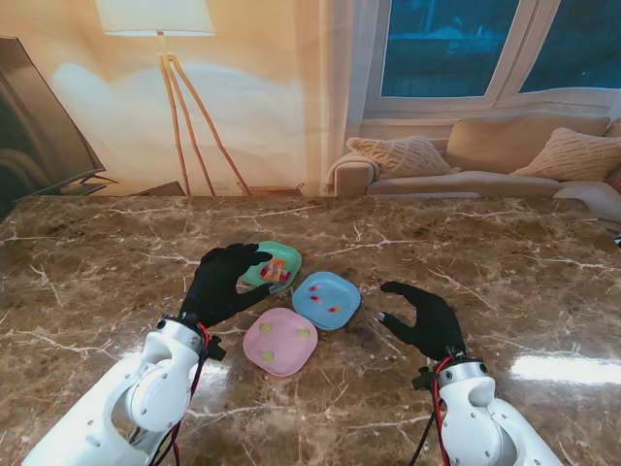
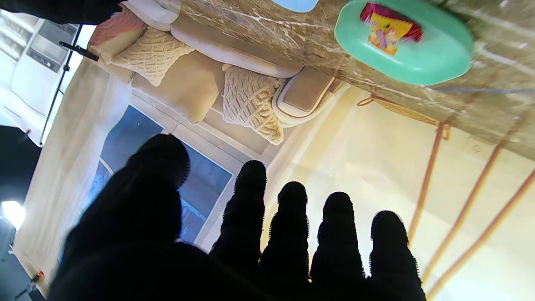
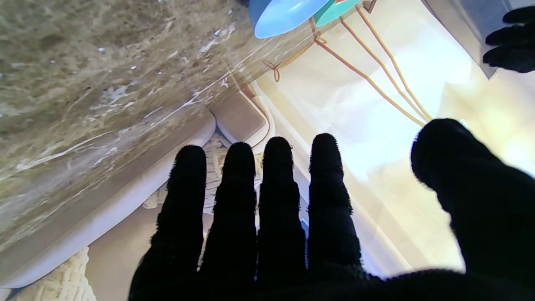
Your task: Portion candies into small dishes
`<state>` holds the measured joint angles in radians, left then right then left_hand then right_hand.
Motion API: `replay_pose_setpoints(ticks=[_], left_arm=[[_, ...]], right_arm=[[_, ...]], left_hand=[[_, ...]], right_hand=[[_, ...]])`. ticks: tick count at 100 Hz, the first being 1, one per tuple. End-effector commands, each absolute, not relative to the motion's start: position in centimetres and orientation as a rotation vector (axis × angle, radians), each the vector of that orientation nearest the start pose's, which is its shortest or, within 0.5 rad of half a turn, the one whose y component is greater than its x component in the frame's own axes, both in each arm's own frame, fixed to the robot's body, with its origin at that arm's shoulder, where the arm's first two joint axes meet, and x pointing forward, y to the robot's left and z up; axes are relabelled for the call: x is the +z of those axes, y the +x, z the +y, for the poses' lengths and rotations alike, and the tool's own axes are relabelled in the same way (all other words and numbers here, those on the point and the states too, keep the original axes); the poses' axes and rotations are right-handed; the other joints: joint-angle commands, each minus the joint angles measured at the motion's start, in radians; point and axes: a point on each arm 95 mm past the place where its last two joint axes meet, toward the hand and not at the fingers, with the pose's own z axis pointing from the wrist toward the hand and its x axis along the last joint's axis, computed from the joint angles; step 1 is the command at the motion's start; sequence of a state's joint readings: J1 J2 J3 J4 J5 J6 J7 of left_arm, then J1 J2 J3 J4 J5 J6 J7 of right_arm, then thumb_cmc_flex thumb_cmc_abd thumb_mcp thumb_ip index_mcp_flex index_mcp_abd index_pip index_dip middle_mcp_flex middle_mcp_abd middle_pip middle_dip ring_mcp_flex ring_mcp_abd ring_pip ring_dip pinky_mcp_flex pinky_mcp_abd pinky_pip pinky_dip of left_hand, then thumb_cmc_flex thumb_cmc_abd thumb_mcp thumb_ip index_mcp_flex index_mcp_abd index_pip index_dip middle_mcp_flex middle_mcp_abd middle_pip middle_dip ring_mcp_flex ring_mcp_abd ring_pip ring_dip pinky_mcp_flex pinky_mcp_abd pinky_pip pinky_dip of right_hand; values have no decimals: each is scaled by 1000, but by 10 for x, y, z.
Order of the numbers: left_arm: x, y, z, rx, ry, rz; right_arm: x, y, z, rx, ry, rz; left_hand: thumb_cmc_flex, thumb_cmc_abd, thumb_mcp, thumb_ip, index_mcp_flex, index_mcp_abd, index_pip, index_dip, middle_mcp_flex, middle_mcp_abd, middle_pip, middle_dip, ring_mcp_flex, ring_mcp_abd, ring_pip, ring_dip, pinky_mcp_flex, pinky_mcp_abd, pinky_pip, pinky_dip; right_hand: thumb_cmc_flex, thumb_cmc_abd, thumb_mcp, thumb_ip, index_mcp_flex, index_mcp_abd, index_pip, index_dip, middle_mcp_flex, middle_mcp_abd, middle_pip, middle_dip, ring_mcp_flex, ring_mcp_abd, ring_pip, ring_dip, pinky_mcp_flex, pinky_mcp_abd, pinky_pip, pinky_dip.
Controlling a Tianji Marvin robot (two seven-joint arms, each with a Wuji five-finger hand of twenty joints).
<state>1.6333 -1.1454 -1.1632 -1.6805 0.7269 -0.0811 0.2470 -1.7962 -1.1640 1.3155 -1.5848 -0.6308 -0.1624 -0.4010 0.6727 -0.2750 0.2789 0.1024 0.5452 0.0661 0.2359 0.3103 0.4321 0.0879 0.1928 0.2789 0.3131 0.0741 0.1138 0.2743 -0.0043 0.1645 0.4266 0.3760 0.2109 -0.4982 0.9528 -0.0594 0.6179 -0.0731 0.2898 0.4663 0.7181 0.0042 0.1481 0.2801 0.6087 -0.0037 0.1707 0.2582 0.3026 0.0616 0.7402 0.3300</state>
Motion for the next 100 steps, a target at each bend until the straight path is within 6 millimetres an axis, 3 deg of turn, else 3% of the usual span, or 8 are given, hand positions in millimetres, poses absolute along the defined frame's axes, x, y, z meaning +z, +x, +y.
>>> replay_pose_setpoints(ticks=[1,16,32,62,100], left_arm=[[-327,355,-39,-1904,-1394,1186],[-341,331,-27,-1912,-1444,1125],[-351,318,-21,-1944,-1503,1101],[-359,313,-18,-1967,-1550,1069],[-359,313,-20,-1966,-1566,1071]], right_arm=[[-360,337,-22,1847,1514,957],[-352,336,-18,1863,1485,982],[-351,335,-16,1886,1470,1007],[-364,329,-4,1933,1506,1055],[-359,325,-1,1953,1489,1042]], left_hand=[[-48,30,-68,25,-7,9,-25,-30,-25,22,-4,-21,14,1,-3,-15,15,-41,85,-42],[-88,56,-149,14,-6,23,-52,-43,-30,32,-22,-37,17,9,-4,-28,5,-77,148,-62],[-121,108,-209,3,-11,44,-84,-66,-45,40,-28,-55,2,3,-5,-42,0,-105,139,-73],[-139,160,-243,9,-16,53,-96,-77,-47,47,-31,-68,1,8,0,-49,1,-102,136,-79],[-133,173,-254,12,-22,54,-100,-78,-48,42,-35,-68,-4,5,-5,-50,-10,-102,128,-84]], right_hand=[[-39,14,5,14,-13,-27,-9,-2,-15,-9,-12,-1,-12,10,-7,7,3,-16,-12,14],[-45,15,-32,15,-12,-21,-11,-3,-26,-11,-22,-14,-10,-10,-22,-9,9,-25,-17,5],[-70,33,-118,26,-35,17,-37,-18,-65,-19,-51,-57,-25,-46,-47,-48,14,-63,-35,-30],[-144,68,-175,50,-102,56,-81,-42,-133,-17,-68,-98,-54,-60,-59,-71,2,-87,-44,-61],[-126,64,-164,55,-82,46,-71,-42,-132,-19,-49,-107,-54,-57,-52,-74,0,-83,-40,-71]])
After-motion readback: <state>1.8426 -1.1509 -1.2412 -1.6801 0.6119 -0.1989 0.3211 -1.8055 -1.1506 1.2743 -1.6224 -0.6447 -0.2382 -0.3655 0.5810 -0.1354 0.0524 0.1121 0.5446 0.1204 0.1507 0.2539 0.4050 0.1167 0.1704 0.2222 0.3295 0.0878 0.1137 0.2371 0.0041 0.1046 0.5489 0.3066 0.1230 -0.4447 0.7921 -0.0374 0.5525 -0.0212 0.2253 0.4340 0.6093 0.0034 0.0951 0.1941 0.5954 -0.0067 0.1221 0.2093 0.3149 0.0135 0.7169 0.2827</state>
